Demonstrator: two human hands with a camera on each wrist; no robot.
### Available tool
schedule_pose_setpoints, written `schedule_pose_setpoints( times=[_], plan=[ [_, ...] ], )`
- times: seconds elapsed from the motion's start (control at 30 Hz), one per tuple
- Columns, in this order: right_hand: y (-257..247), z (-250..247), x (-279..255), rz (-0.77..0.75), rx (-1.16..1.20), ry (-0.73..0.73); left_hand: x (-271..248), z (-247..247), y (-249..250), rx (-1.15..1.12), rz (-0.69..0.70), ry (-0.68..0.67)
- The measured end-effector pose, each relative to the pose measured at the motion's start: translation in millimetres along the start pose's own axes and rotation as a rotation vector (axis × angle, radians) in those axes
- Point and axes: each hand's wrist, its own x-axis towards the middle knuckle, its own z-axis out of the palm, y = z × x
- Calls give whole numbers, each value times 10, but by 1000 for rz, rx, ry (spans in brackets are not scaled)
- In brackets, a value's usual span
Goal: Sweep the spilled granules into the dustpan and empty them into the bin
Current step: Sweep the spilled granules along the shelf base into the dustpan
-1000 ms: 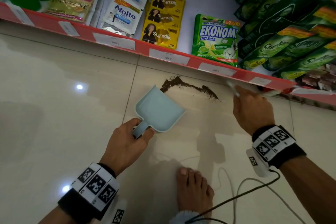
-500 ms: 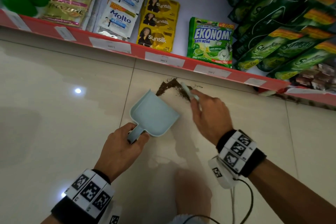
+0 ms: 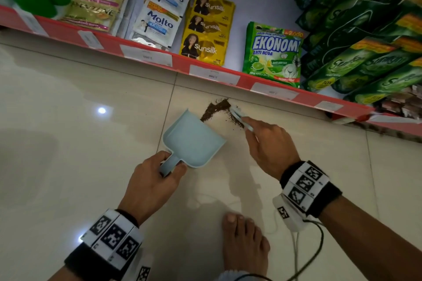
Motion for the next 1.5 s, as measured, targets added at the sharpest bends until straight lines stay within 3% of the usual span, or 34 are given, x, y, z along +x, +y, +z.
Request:
schedule_pose_setpoints(
  times=[0.1,0.2,0.37,0.47,0.6,0.73,0.9,1.03,1.2,1.33,1.5],
  plan=[
    [22,-76,17,-10,-38,107,3,-12,-12,-7,-15,5],
    [214,-168,145,109,-174,165,19,-41,-26,-6,-23,16],
    [250,71,431,157,-256,19,31,-76,-47,6,-37,42],
    [171,216,598,88,-95,14,10,-98,-55,11,-37,53],
    [92,237,604,-147,139,-19,-14,-147,-76,17,-39,59],
    [172,169,412,-289,147,-71,-18,-165,-84,17,-37,70],
    [184,26,360,-220,-29,149,-29,-177,-115,2,-56,70],
    [-95,61,694,-52,-92,91,-65,-177,-136,20,-54,67],
    [-355,177,917,-213,81,-73,-129,-226,-175,27,-59,83],
    [-143,31,642,-330,77,-157,-168,-287,-222,6,-72,108],
    [47,-187,466,-394,111,-127,-188,-298,-250,-6,-93,123]
  ],
)
